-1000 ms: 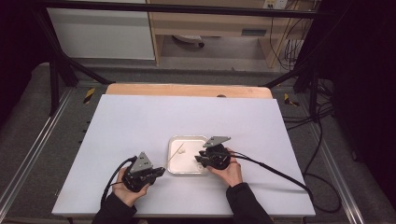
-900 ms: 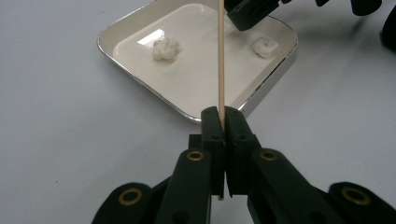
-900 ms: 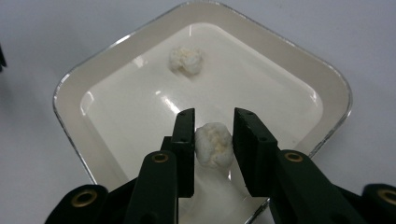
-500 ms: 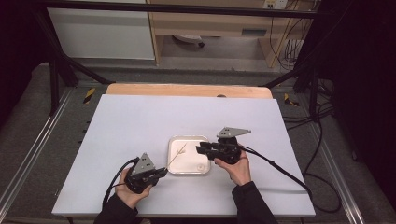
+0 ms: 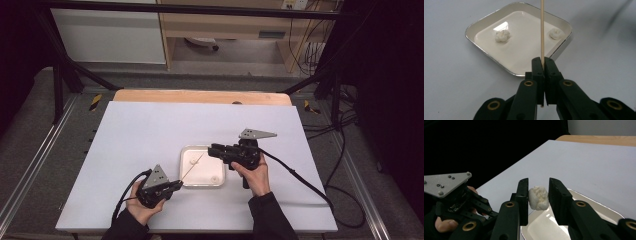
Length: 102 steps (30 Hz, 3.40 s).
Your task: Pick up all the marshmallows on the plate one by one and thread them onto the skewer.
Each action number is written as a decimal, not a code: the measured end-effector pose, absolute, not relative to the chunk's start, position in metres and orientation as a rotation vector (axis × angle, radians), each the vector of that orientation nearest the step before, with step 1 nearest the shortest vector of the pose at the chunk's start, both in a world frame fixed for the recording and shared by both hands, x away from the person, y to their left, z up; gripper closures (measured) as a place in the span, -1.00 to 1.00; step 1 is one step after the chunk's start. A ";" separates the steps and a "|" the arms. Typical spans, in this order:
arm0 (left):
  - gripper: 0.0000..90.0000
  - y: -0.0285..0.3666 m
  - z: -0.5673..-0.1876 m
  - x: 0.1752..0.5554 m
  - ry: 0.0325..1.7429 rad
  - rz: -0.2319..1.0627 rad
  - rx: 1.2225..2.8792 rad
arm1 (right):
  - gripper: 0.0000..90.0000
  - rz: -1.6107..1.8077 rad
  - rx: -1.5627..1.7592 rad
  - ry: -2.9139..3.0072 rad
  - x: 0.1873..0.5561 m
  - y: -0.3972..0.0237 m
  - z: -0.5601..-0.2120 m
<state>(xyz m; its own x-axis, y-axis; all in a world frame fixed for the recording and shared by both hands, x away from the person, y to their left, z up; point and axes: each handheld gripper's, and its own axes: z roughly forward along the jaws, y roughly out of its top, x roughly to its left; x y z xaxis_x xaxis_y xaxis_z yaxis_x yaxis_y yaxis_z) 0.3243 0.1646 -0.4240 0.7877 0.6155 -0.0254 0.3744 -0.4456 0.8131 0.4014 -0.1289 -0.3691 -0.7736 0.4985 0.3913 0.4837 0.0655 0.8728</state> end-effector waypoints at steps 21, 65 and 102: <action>0.96 0.162 -0.423 0.320 0.715 0.362 2.076 | 0.59 1.874 1.051 2.353 0.404 -0.113 -0.375; 0.97 0.155 -0.429 0.320 0.733 0.384 2.053 | 0.81 1.944 1.043 2.370 0.391 -0.096 -0.396; 0.97 0.150 -0.425 0.327 0.791 0.394 1.984 | -0.22 1.794 1.048 2.433 0.384 -0.086 -0.409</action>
<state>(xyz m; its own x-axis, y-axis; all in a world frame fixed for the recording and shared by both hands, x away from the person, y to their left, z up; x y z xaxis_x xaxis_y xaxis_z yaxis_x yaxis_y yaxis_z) 0.3274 0.1504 -0.4248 0.7406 0.6707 -0.0409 0.3713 -0.3578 0.8568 0.3839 -0.0863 -0.4087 -0.7841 0.4651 0.4110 0.5301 0.1574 0.8332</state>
